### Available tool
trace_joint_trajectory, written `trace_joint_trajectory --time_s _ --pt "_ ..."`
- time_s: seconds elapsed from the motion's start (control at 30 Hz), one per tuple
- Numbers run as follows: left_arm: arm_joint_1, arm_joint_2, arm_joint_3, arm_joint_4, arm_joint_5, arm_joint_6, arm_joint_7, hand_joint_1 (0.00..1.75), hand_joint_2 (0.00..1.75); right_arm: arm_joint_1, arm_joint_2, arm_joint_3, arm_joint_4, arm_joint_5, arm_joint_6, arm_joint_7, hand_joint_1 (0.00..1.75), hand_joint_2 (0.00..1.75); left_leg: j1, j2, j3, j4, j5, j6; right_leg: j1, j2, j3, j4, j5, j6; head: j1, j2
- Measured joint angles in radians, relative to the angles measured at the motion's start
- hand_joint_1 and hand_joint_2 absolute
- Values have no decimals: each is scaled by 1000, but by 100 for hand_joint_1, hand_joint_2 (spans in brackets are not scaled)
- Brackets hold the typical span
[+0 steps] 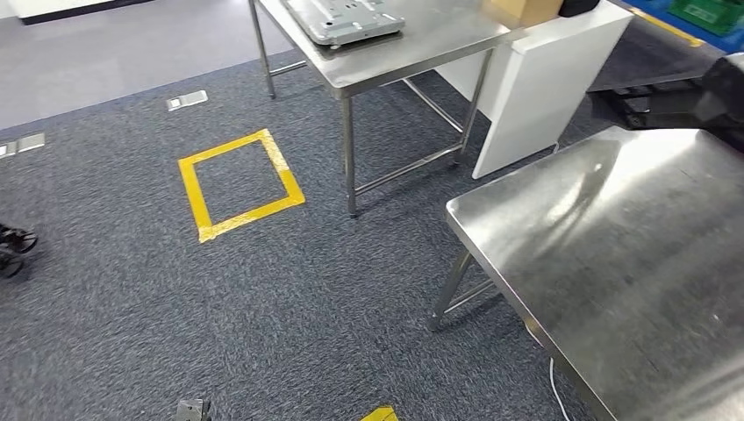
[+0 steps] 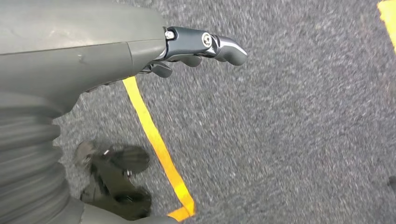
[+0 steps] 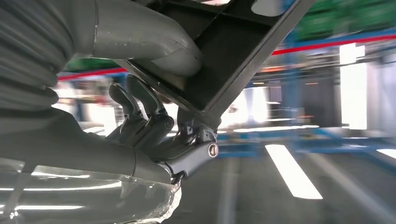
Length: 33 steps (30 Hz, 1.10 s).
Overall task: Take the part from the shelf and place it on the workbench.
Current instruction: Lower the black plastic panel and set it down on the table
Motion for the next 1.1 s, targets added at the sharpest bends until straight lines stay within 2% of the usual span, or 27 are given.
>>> trace_joint_trajectory --time_s 0.03,0.07,0.13,0.2,0.27,0.33,0.37,0.4,0.47,0.5,0.53,0.57,0.63,0.7,0.73,0.8,0.9,1.03,1.07,1.1 --pt "2 -1 7 0 5 -6 1 0 175 -4 -11 -5 12 -2 0 11 154 175 1 -16 18 -40 14 2 2 11 -4 1 1 4 0 0" --pt "4 -1 13 1 9 -14 2 0 175 -6 -23 -10 22 -5 0 19 154 175 -1 -23 25 -57 16 5 3 22 -9 0 4 10 0 0" --pt "6 -2 22 1 12 -24 5 0 175 -5 -52 -23 37 -12 -2 24 154 175 -7 0 31 -71 23 17 5 38 -17 -5 10 25 -1 0" --pt "6 -2 29 1 14 -26 6 0 175 -5 -78 -35 48 -17 -2 24 154 175 -9 23 43 -96 37 34 5 6 -36 20 -3 33 1 0" --pt "6 -2 34 1 17 -26 9 0 175 -5 -90 -44 60 -19 -2 27 154 175 -10 46 49 -112 45 43 3 -40 -89 125 -50 34 3 0" --pt "7 -3 39 1 19 -23 12 0 175 1 -92 -49 73 -17 -2 37 154 175 -10 67 46 -112 45 44 -3 -51 -149 250 -95 44 3 0" --pt "7 -4 40 2 19 -22 13 0 175 5 -93 -51 79 -14 -2 46 154 175 -10 76 45 -112 45 43 -7 -53 -157 272 -100 53 4 0" --pt "7 -5 41 2 18 -22 15 0 175 8 -95 -52 84 -12 -2 56 154 175 -9 84 44 -112 46 41 -13 -56 -141 250 -91 64 4 0" --pt "6 -6 41 1 14 -22 18 0 175 13 -101 -56 92 -11 -2 72 154 175 -7 96 43 -110 46 32 -29 -73 -50 100 -50 88 4 0" --pt "6 -6 41 1 12 -22 19 0 175 13 -103 -59 95 -12 -2 75 154 175 -9 99 42 -109 46 25 -29 -81 -7 32 -31 93 5 0" --pt "5 -5 41 1 11 -21 19 0 175 14 -106 -63 98 -14 -2 77 154 175 -12 101 41 -106 43 17 -31 -87 21 -15 -18 88 4 0" --pt "5 -4 41 1 11 -21 19 0 175 15 -108 -66 100 -15 -2 77 154 175 -15 102 41 -103 38 14 -30 -89 29 -28 -12 80 2 0" --pt "5 -3 42 1 11 -21 20 0 175 21 -110 -70 105 -17 -3 78 154 175 -17 103 40 -102 37 27 -30 -84 30 -27 -5 66 -1 0" --pt "5 -3 43 1 11 -21 20 0 175 25 -110 -71 109 -15 -3 79 154 175 -14 104 40 -104 42 44 -26 -80 27 -23 -6 62 -2 0" --pt "5 -3 44 1 11 -21 21 0 175 25 -110 -72 111 -12 -1 80 154 175 -12 104 38 -102 42 46 -23 -79 24 -19 -6 59 -2 0" --pt "5 -3 47 1 11 -21 25 0 175 25 -111 -72 115 1 2 87 154 175 -10 105 33 -94 40 39 -20 -78 15 -6 -11 50 -2 0" --pt "5 -4 50 1 11 -21 36 0 175 25 -112 -71 118 24 1 106 154 175 -8 105 27 -88 40 17 -16 -78 4 7 -15 42 -2 0" --pt "5 -3 51 1 9 -23 39 0 175 26 -114 -70 124 42 1 142 0 0 -6 105 25 -88 44 7 -11 -79 1 7 -14 40 -2 0" --pt "5 -3 51 1 9 -24 41 0 175 27 -116 -70 125 45 4 155 0 0 -6 105 25 -88 45 5 -10 -79 1 7 -14 40 -2 0" --pt "5 -3 52 1 9 -25 43 0 131 28 -117 -70 127 47 10 167 0 0 -6 105 25 -88 45 2 -9 -79 1 8 -14 40 -2 0"
